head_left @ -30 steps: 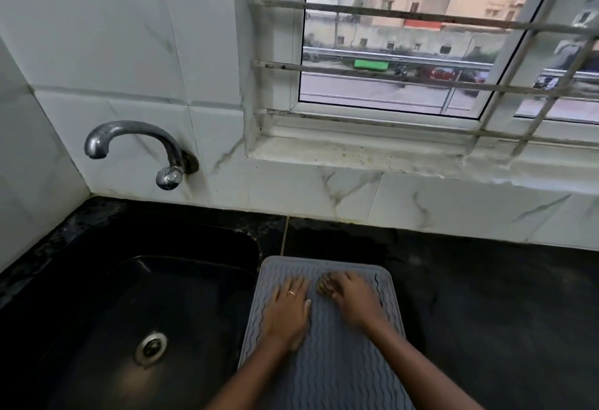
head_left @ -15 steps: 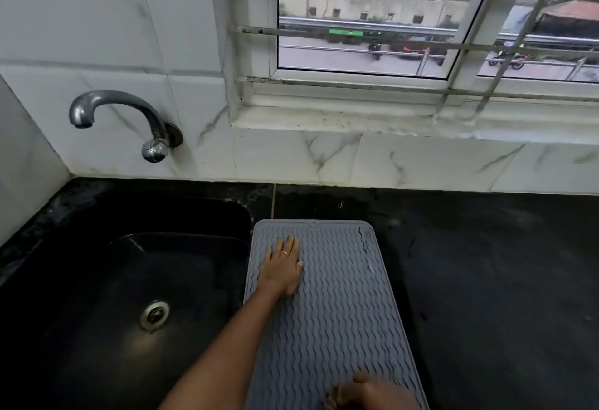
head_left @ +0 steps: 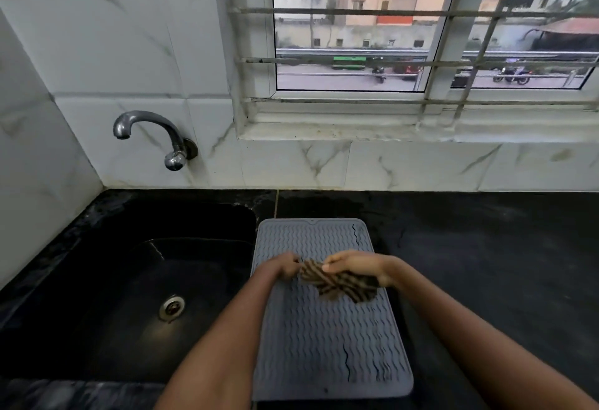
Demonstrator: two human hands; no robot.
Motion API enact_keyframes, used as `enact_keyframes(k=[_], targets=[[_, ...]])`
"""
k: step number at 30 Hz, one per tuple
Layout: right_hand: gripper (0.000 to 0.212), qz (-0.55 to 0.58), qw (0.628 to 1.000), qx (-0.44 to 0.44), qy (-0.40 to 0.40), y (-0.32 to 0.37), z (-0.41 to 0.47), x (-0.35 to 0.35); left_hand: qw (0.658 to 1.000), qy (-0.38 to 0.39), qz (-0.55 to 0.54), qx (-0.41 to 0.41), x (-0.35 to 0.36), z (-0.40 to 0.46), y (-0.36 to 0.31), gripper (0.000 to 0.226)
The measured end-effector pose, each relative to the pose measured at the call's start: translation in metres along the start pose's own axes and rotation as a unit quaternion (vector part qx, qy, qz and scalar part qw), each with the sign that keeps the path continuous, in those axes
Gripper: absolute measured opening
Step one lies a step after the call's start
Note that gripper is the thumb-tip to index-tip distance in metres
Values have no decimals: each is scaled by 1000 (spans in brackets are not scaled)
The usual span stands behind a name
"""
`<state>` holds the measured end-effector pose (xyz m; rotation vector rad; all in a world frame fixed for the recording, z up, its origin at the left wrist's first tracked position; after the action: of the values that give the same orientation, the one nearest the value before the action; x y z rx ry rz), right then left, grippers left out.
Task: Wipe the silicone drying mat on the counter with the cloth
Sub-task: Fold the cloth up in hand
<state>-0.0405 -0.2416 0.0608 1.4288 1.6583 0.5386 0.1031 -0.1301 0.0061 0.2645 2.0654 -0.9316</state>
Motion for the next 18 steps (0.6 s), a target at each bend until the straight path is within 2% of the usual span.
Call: enact_keyframes(k=[3, 5, 8, 10, 13, 16, 18], targets=[[45, 71, 997, 11, -30, -6, -5, -9, 994, -78, -79, -14, -2, -23, -5, 40], [46, 118, 991, 17, -63, -16, -14, -13, 973, -134, -187, -13, 4, -44, -17, 52], [42, 209, 974, 7, -89, -30, -32, -18, 929, -133, -341, -52, 23, -74, -43, 62], [39, 230, 968, 10, -95, -38, -43, -21, 929, -113, -345, -68, 36, -88, -61, 57], [32, 222, 973, 3, -61, -44, -67, -22, 929, -75, -358, -61, 53, -106, -89, 48], [23, 210, 977, -17, -41, -46, -88, -26, 922, -68, -376, -63, 57, -119, -109, 47], [27, 235, 971, -25, -38, -46, -99, -31, 915, -68, -394, -59, 56, -123, -117, 36]])
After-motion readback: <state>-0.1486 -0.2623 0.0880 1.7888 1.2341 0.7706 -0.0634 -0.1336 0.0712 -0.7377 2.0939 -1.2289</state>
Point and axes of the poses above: each hand's wrist, its own z-axis towards the middle knuckle, its own x-axis out of the palm, y = z × x, the point moved 3 cm from there along z, towards the middle knuckle, and after that the axes turned 10 degrees about -y, right-handed, at the moved point
